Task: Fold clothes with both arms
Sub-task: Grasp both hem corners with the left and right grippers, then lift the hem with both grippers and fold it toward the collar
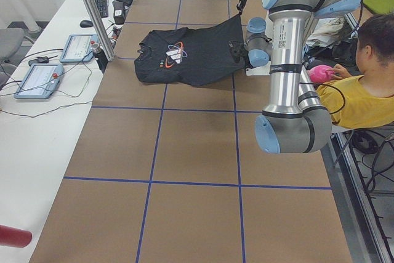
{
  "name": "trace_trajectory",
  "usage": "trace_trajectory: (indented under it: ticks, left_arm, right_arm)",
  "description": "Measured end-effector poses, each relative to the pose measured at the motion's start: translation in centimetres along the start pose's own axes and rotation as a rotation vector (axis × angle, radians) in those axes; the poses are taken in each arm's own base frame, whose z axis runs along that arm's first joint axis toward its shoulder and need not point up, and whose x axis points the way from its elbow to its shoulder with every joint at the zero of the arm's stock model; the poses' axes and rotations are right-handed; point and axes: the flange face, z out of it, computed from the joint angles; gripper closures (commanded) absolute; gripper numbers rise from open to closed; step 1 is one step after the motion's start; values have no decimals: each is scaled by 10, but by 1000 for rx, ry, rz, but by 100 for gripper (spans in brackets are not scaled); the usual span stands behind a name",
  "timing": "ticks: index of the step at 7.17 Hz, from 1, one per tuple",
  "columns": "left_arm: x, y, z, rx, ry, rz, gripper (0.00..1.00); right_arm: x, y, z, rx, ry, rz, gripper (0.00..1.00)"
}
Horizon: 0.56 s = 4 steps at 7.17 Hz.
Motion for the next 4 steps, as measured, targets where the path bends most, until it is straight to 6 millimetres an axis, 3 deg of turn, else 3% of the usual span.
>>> trace_trajectory:
  ticks: [2, 4]
  left_arm:
    - [41, -47, -30, 75, 108, -25, 100]
    - [72, -118, -33, 184, 132, 8, 100]
  right_arm:
    - [-13, -26, -20, -26, -21, 71, 100]
    - [-61, -81, -47, -25, -33, 126, 100]
